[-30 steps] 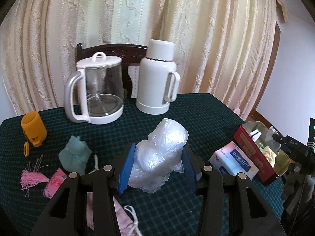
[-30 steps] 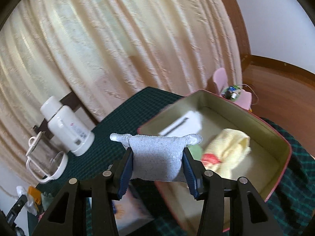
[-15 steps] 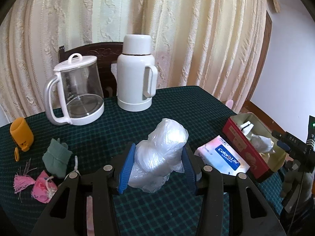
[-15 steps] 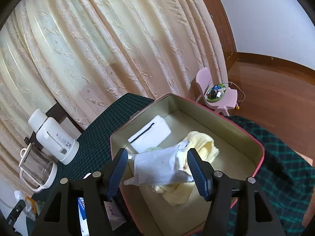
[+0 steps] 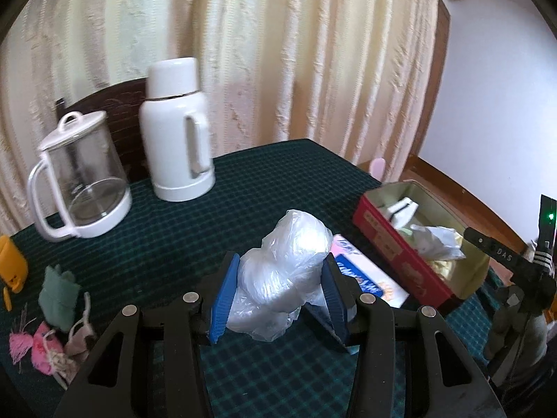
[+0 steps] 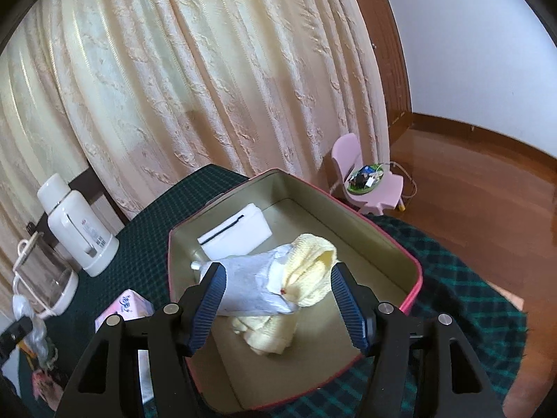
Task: Organize soft objects
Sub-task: 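Open the right gripper in the box while the left carries the plastic bundle over it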
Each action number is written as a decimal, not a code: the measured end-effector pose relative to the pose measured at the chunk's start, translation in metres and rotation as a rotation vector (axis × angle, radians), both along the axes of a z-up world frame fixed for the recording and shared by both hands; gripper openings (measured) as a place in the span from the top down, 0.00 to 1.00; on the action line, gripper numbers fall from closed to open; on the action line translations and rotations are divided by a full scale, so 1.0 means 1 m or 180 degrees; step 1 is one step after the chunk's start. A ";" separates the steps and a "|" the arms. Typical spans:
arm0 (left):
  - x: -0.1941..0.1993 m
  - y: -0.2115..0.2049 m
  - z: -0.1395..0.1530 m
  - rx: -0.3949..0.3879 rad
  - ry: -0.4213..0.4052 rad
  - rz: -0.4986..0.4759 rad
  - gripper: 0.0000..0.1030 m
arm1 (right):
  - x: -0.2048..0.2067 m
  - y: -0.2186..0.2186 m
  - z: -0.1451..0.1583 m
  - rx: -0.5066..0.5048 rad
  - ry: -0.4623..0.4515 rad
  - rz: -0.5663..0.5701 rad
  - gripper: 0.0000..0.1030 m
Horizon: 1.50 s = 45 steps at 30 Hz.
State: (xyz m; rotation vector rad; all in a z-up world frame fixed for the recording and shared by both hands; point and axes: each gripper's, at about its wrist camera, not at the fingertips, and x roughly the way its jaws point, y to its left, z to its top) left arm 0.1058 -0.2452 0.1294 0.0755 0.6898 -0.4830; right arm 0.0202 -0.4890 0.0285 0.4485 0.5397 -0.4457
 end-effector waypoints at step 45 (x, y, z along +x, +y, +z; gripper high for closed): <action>-0.009 -0.186 -0.038 -0.0473 0.0576 -0.1422 0.26 | -0.044 -0.027 0.001 -0.0266 0.0138 -0.0393 0.32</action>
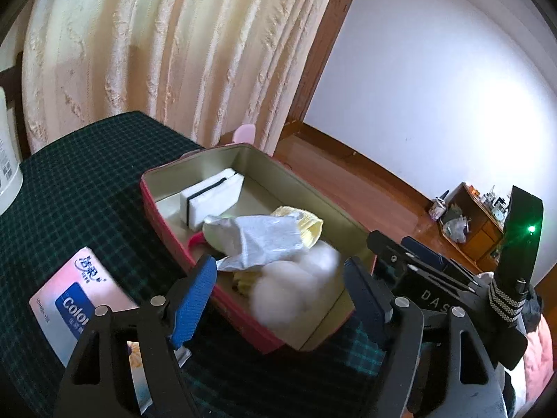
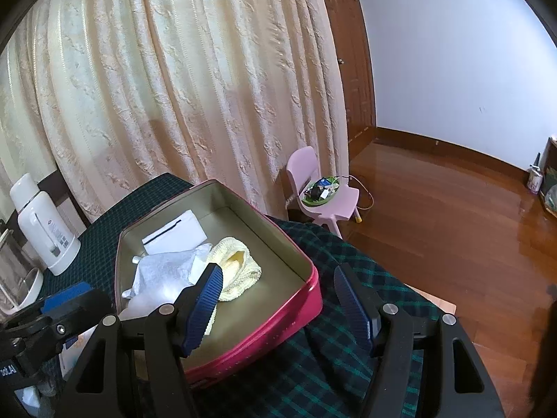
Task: Organize soft objects
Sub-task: 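Open the right gripper in the box while the left carries the plastic bundle over it, then release the white plastic bundle into the tin box with the left gripper, then move both grippers back over the table toward the pink items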
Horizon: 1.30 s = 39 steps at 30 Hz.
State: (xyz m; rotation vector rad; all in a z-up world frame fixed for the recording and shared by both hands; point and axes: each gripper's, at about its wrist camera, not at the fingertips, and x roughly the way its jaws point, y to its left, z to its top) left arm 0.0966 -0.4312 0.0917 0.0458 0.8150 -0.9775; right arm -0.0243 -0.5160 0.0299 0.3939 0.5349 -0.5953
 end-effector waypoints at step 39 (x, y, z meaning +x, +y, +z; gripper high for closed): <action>-0.006 0.196 0.024 0.0074 -0.0248 0.1443 0.26 | 0.048 0.112 0.032 0.0069 -0.0363 0.1124 0.25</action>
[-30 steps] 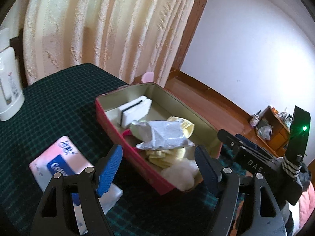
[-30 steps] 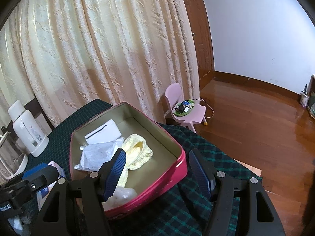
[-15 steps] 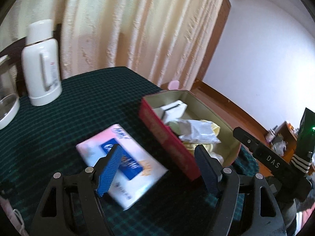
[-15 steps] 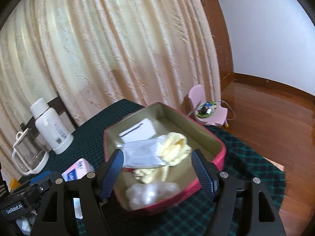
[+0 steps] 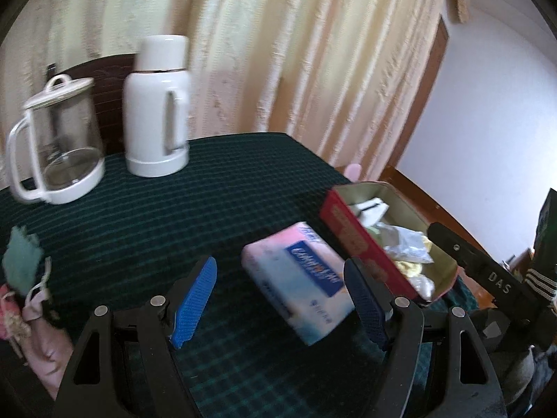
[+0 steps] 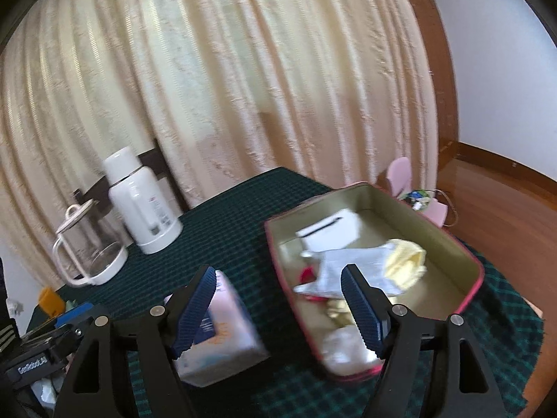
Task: Organize soft objects
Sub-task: 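Move both grippers back over the table toward the pink items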
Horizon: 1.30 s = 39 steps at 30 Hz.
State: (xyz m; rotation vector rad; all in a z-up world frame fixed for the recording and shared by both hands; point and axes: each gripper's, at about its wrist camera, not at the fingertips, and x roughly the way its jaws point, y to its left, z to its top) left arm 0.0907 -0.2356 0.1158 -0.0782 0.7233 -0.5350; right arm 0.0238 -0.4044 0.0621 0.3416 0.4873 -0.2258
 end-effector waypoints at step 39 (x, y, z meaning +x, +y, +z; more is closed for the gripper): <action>0.011 0.255 -0.034 0.0023 0.0170 0.1779 0.17 | 0.043 0.152 -0.028 0.0104 0.0486 0.1091 0.22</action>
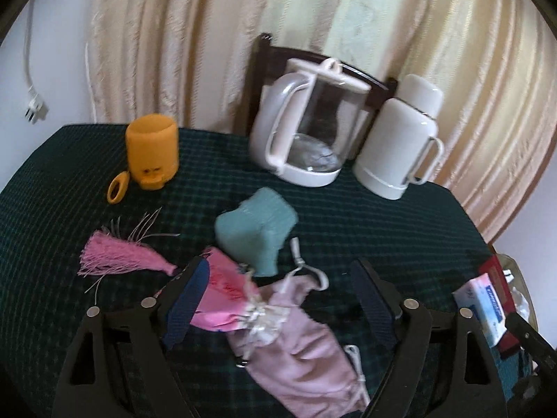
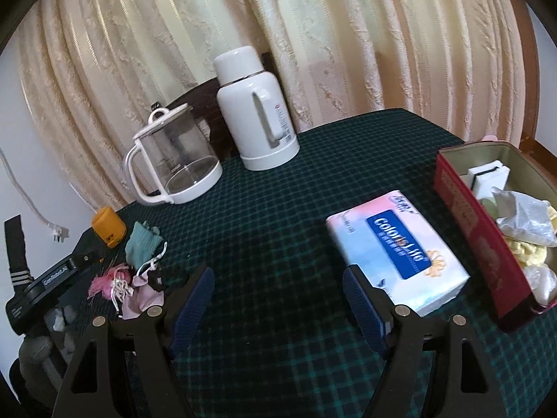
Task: Organize soft objects
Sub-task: 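Move both grippers back over the table toward the pink items, then grasp the pink printed pouch with the left gripper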
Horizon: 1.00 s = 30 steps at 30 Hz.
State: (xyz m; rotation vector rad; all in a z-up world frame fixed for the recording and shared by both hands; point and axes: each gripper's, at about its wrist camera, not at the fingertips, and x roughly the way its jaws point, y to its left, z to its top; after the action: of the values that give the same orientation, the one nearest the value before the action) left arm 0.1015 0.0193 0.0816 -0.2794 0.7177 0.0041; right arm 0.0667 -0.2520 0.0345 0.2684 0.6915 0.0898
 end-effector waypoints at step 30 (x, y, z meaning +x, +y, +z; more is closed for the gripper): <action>0.014 0.045 -0.057 -0.0194 0.0262 0.0193 0.17 | -0.014 0.051 -0.029 -0.0137 0.0299 0.0244 0.22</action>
State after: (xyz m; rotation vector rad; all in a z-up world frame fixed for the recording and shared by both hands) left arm 0.1158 0.0646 0.0243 -0.3609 0.7917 0.0515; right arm 0.0532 -0.2008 0.0059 0.2057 0.7963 0.1358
